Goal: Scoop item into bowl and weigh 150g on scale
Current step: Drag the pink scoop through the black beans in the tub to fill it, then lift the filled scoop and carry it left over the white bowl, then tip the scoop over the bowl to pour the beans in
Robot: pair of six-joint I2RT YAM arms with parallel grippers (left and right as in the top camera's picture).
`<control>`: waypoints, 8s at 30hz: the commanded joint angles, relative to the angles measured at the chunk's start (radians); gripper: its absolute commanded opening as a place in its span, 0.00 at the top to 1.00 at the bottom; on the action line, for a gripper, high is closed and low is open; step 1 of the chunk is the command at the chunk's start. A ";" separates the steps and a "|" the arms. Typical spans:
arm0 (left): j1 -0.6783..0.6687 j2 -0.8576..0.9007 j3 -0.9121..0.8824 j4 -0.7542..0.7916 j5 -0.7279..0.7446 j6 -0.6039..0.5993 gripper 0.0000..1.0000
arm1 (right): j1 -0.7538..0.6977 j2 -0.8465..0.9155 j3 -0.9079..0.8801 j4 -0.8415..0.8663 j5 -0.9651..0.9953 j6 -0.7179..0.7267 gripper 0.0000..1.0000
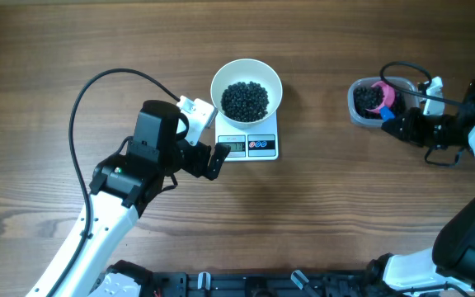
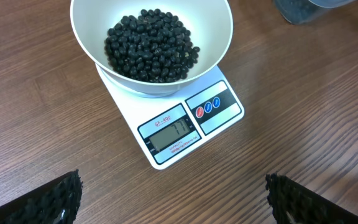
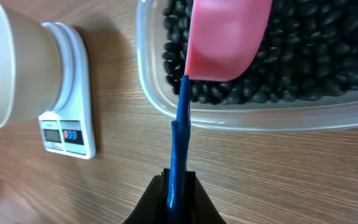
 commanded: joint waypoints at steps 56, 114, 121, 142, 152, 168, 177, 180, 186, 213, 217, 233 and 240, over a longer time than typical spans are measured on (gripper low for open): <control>-0.003 0.008 -0.005 0.000 0.009 0.011 0.00 | -0.087 0.013 0.007 -0.064 -0.855 0.039 0.96; -0.003 0.008 -0.005 0.000 0.009 0.011 0.00 | 0.696 0.013 0.008 0.503 0.008 0.163 0.96; -0.003 0.008 -0.005 0.000 0.009 0.011 0.00 | 0.697 0.007 0.009 0.512 0.008 0.156 0.96; -0.003 0.008 -0.005 0.000 0.008 0.011 0.00 | 0.746 -0.023 0.009 0.512 0.101 -0.025 0.96; -0.003 0.008 -0.005 -0.001 0.008 0.011 0.00 | 0.746 -0.023 0.009 0.515 0.193 -0.051 0.96; -0.003 0.008 -0.005 -0.001 0.009 0.011 0.00 | 0.746 -0.023 0.009 0.491 0.203 -0.085 0.96; -0.003 0.008 -0.005 0.000 0.008 0.011 0.00 | 0.748 -0.023 0.008 0.459 0.245 -0.148 0.96; -0.003 0.008 -0.005 -0.001 0.009 0.011 0.00 | 0.749 -0.023 0.008 0.480 0.234 -0.095 0.96; -0.003 0.008 -0.005 -0.001 0.008 0.011 0.00 | 0.749 -0.023 0.008 0.489 0.224 -0.066 0.96; -0.003 0.008 -0.005 0.000 0.009 0.011 0.00 | 0.749 -0.023 0.008 0.563 0.225 -0.070 0.96; -0.003 0.008 -0.005 -0.001 0.008 0.011 0.00 | 0.749 -0.023 0.008 0.570 0.216 0.016 0.96; -0.003 0.008 -0.005 0.000 0.009 0.011 0.00 | 0.749 -0.023 0.009 0.534 0.198 -0.074 0.96; -0.003 0.008 -0.005 -0.001 0.009 0.011 0.00 | 0.749 -0.072 0.009 0.534 0.209 -0.078 0.96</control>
